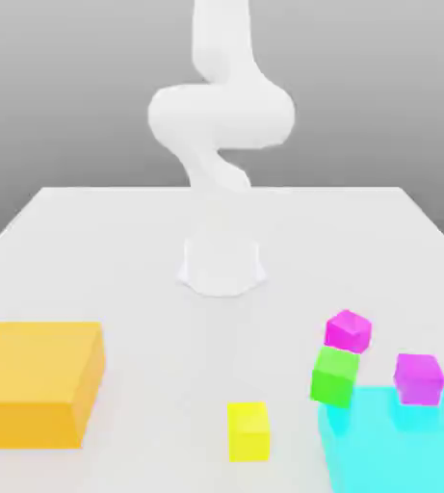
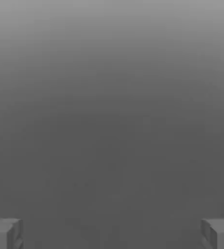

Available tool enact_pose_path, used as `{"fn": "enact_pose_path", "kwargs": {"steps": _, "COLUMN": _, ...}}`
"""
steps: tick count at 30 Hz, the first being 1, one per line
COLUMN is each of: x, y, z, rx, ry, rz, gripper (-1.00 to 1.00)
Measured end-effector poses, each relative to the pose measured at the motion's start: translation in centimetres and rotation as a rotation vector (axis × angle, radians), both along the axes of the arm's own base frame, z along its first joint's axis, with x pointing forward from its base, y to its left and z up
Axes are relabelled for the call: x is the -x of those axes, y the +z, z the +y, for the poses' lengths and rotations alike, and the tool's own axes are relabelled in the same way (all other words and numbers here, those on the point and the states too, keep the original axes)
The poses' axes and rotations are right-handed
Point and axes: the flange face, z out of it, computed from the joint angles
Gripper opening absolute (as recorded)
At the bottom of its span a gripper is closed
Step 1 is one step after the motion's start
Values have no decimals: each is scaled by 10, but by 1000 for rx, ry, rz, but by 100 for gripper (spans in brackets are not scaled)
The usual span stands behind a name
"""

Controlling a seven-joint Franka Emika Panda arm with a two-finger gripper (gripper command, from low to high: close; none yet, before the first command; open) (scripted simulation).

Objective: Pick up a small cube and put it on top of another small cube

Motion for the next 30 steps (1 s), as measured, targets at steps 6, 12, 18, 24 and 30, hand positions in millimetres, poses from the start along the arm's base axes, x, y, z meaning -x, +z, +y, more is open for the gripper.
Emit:
{"fn": "enact_pose_path", "kwargs": {"steps": 6, "x": -21, "y": -149, "z": 88, "rx": 47, "ry": 198, "rz": 208, "gripper": 0}}
{"fn": "enact_pose_path", "kwargs": {"steps": 12, "x": 26, "y": -301, "z": 156, "rx": 128, "ry": 396, "rz": 420, "gripper": 0}}
{"fn": "enact_pose_path", "kwargs": {"steps": 18, "x": 132, "y": -451, "z": 182, "rx": 270, "ry": 605, "rz": 649, "gripper": 0}}
{"fn": "enact_pose_path", "kwargs": {"steps": 24, "x": 145, "y": -497, "z": 184, "rx": 294, "ry": 626, "rz": 673, "gripper": 0}}
{"fn": "enact_pose_path", "kwargs": {"steps": 30, "x": 150, "y": -529, "z": 181, "rx": 286, "ry": 637, "rz": 681, "gripper": -100}}
